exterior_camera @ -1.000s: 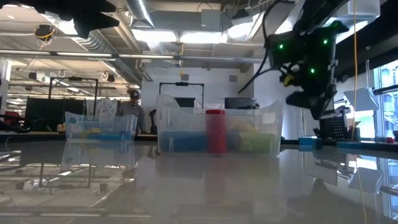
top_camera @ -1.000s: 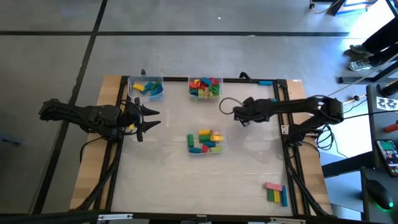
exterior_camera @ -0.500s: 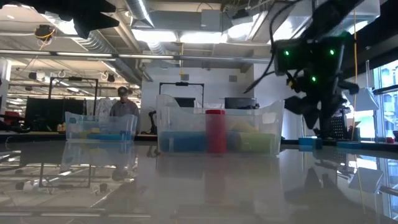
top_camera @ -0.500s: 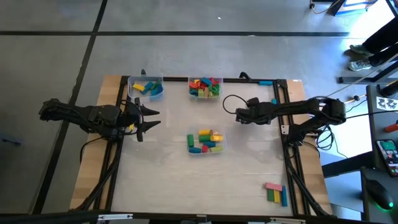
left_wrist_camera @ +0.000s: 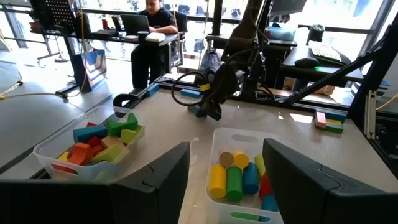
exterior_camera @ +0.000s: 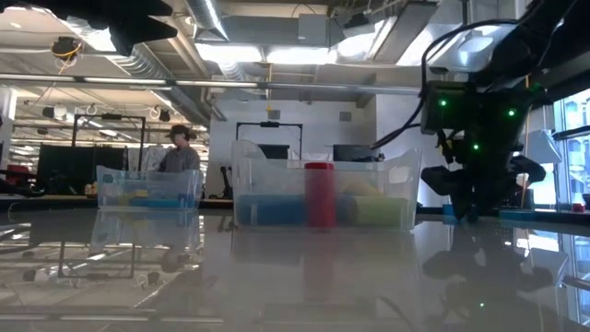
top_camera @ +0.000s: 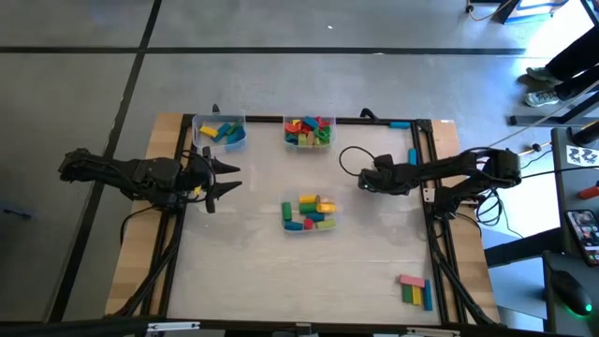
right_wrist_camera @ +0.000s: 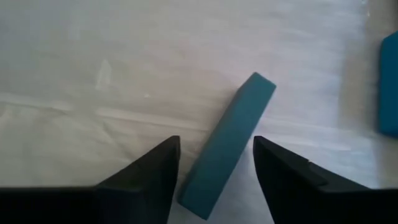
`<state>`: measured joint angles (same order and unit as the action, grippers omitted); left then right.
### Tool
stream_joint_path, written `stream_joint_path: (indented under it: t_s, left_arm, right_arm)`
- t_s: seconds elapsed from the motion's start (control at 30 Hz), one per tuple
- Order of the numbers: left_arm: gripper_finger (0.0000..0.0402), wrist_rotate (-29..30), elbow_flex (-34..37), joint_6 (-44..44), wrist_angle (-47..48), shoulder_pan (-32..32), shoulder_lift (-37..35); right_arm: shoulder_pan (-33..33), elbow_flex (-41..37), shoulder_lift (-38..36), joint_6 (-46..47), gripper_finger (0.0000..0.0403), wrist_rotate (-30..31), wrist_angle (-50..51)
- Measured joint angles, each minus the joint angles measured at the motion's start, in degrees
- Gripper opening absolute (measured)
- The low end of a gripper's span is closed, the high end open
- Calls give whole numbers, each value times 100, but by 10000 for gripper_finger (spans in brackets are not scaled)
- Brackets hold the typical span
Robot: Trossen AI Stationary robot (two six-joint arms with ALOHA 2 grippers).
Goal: Sort blocks by size
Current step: Put the dark green rectangular block into the top left transparent bin
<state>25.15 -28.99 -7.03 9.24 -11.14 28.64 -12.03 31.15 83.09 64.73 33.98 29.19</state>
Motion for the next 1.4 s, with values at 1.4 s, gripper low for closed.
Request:
stream_joint_path:
  t_s: [1.4]
  left_arm:
    - [198, 0, 0, -46, 22, 0, 0]
  right_arm:
    - [4, 2090, 275, -4185, 62, -944, -2883]
